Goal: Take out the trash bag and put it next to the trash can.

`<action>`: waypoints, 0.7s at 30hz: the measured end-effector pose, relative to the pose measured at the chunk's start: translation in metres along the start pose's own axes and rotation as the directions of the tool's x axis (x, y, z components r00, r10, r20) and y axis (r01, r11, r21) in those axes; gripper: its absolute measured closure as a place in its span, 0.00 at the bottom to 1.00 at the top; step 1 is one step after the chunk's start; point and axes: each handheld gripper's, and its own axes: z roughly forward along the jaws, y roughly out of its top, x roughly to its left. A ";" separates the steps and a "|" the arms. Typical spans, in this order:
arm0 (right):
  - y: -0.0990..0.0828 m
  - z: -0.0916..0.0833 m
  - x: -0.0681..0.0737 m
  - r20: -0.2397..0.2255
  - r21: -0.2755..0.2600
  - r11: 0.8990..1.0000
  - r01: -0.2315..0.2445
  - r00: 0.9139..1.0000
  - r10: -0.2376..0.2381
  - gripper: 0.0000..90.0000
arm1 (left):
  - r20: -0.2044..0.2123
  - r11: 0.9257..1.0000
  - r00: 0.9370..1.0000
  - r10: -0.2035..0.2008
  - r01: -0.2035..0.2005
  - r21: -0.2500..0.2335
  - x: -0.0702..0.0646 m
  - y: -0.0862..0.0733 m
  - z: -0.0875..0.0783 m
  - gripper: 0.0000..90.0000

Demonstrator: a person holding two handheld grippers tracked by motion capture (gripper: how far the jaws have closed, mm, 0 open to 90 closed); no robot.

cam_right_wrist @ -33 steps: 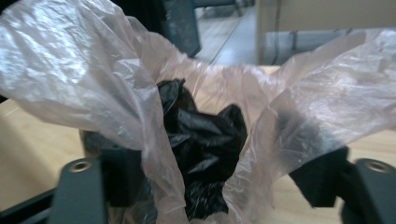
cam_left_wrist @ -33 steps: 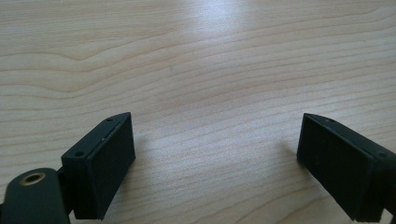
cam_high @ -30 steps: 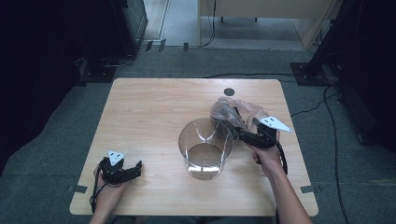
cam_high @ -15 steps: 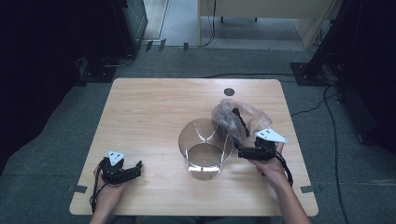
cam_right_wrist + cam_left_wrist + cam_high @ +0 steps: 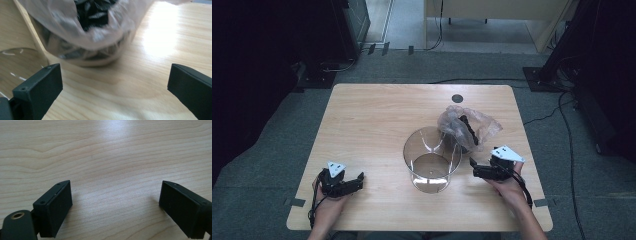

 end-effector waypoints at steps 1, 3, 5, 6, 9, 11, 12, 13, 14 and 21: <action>-0.002 -0.001 -0.001 0.003 0.003 1.000 -0.001 1.000 0.001 0.00 | 0.000 1.000 1.000 0.000 0.000 0.000 0.000 0.000 0.000 0.12; -0.005 -0.004 -0.004 0.011 0.012 1.000 -0.003 1.000 0.002 0.00 | 0.000 1.000 1.000 0.000 0.000 0.000 0.000 0.000 0.000 0.12; -0.009 -0.007 -0.008 0.021 0.018 1.000 -0.004 1.000 0.004 0.00 | 0.000 1.000 1.000 0.000 0.000 0.000 0.000 0.000 0.000 0.12; -0.011 -0.008 -0.009 0.030 0.021 1.000 -0.008 1.000 0.007 0.00 | 0.000 1.000 1.000 0.000 0.000 0.000 0.000 0.000 0.000 0.12; -0.016 -0.012 -0.015 0.041 0.037 0.998 -0.045 0.998 0.044 0.00 | 0.000 1.000 1.000 0.000 0.000 0.000 0.000 0.000 0.000 0.12; -0.019 -0.014 -0.016 0.046 0.040 0.998 -0.047 0.998 0.045 0.00 | 0.000 1.000 1.000 0.000 0.000 0.000 0.000 0.000 0.000 0.12; -0.021 -0.016 -0.018 0.053 0.049 0.998 -0.047 0.998 0.044 0.00 | 0.000 1.000 1.000 0.000 0.000 0.000 0.000 0.000 0.000 0.12; -0.025 -0.019 -0.020 0.066 0.057 0.997 -0.046 0.997 0.042 0.00 | 0.000 1.000 1.000 0.000 0.000 0.000 0.000 0.000 0.000 0.12; -0.026 -0.020 -0.021 0.069 0.060 0.997 -0.049 0.997 0.044 0.00 | 0.000 1.000 1.000 0.000 0.000 0.000 0.000 0.000 0.000 0.12; -0.036 -0.032 -0.033 0.100 0.072 0.994 -0.080 0.992 0.073 0.00 | 0.000 1.000 1.000 0.000 0.000 0.000 0.000 0.000 0.000 0.12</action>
